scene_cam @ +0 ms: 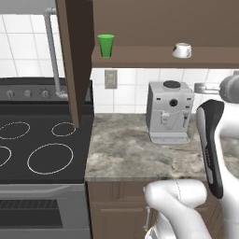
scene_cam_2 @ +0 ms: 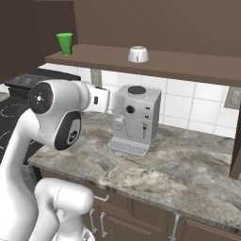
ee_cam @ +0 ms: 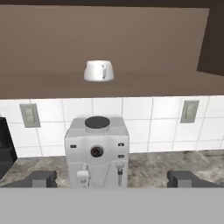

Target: There is a tray on the dining counter. Grab the cup, mug, and pitcher and place them on the tray. The pitcher may be placed next to the tray if it cannot fit the tray.

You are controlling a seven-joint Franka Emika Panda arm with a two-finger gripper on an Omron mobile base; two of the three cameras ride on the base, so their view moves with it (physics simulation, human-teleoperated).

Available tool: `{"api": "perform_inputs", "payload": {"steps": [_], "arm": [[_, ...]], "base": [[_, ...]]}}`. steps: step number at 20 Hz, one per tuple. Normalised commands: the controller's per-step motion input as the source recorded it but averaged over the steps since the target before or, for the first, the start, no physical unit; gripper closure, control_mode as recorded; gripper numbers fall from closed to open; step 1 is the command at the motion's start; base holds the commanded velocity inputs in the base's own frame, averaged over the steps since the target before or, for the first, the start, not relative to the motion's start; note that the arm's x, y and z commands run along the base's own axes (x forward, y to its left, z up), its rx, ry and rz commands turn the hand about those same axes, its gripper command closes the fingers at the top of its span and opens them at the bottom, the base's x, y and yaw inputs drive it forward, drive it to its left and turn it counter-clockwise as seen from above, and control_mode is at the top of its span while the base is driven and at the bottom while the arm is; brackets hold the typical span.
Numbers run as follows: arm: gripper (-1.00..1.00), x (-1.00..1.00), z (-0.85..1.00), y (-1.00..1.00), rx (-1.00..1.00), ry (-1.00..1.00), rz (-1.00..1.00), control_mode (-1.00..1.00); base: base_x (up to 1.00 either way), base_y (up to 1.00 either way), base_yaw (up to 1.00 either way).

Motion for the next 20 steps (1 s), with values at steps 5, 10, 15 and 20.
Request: {"api": "perform_inputs", "payload": {"steps": [5,10,15,20], "arm": [[-1.0,0.02,0.53,-0.1,0.01,0.0,-0.05,-1.0],[-1.0,0.06,0.42,-0.04,0.0,0.0,-0.02,-1.0],[-1.0,0.01,0.4,0.0,0.0,0.01,0.0,-1.0],[-1.0,0.03,0.28,0.0,0.0,0.01,0.04,-1.0]], "base": [[0.0,0.0,0.0],[0.0,0.0,0.0],[0.0,0.0,0.0],[0.0,0.0,0.0]]}}
